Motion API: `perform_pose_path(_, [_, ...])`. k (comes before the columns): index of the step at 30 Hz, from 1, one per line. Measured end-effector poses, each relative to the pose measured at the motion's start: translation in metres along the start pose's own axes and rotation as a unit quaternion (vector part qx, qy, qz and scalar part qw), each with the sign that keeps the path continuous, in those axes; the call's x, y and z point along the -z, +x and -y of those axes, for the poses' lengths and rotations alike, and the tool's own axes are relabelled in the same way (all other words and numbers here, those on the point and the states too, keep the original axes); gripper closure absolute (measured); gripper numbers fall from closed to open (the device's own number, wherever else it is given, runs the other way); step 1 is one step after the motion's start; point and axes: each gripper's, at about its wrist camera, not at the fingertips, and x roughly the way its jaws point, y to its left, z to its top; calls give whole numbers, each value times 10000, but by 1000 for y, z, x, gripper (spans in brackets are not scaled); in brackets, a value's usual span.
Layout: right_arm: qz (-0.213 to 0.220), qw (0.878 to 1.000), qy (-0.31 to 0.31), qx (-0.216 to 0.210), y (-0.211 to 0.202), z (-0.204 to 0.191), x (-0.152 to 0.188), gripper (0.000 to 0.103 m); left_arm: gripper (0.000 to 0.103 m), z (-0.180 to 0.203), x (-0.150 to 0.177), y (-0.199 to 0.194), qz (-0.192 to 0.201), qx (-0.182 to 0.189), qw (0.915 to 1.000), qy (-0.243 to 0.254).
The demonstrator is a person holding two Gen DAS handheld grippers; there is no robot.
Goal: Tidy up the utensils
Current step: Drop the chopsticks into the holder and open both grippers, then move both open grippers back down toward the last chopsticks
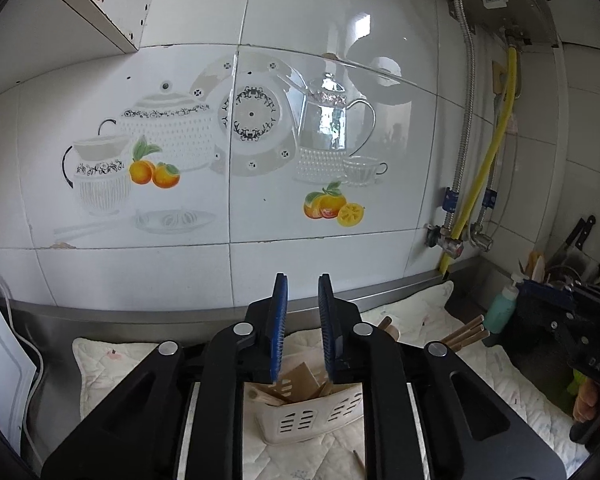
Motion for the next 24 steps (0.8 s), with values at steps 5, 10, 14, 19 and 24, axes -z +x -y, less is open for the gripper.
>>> perform_pose_path(5, [-73, 9998, 128, -134, -26, -11, 31, 81, 68, 8, -2, -23, 185, 22, 9998, 34])
perform_pose_path(10, [-333, 9992, 182, -98, -38, -33, 80, 81, 51, 13, 8, -54, 326, -7, 9995, 8])
perform_pose_path(14, [-664, 9972, 339, -92, -41, -52, 127, 81, 36, 12, 26, -78, 394, -150, 9991, 31])
perform_pose_path(19, [-1112, 9916, 655, -132, -40, -70, 179, 81, 21, 1, 53, -102, 392, -332, 9986, -153])
perform_pose_path(24, [-1428, 9835, 1078, -260, -35, -87, 219, 83, 12, -12, 83, -117, 291, -475, 9979, -345])
